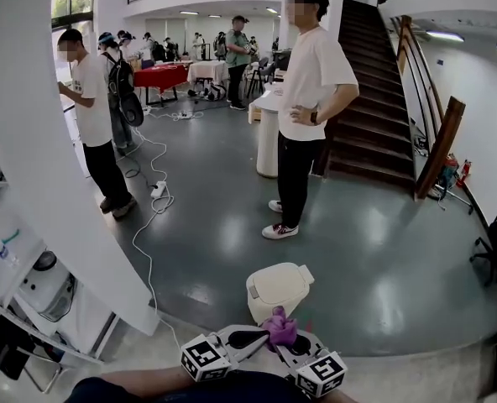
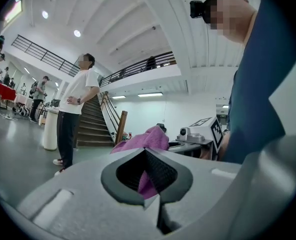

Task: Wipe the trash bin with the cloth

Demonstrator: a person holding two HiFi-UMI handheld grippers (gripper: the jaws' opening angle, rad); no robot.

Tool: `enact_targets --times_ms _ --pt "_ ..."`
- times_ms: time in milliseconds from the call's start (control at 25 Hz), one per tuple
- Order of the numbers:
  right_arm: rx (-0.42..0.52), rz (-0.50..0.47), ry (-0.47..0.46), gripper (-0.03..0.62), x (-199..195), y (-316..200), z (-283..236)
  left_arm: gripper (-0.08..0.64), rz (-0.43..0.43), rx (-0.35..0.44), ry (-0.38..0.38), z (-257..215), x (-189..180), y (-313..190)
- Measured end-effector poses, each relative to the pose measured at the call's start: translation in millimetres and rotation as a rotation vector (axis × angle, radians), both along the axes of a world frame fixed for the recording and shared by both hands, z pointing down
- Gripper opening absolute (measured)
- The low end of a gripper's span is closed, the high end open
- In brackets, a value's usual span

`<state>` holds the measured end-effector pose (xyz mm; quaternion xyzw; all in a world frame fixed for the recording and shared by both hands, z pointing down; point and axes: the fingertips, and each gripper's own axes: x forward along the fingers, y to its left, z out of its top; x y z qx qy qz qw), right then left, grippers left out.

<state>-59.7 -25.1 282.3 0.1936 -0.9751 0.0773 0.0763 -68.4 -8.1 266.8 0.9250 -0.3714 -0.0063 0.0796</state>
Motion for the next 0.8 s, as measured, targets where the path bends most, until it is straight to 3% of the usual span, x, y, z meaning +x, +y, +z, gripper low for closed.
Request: enact_targets --times_ms 800 --pt "0.03 -0.013 0.007 0.077 -1.3 -0.4 -3.5 -0.012 -0.014 0.028 -0.021 -5.5 -2.9 2.2"
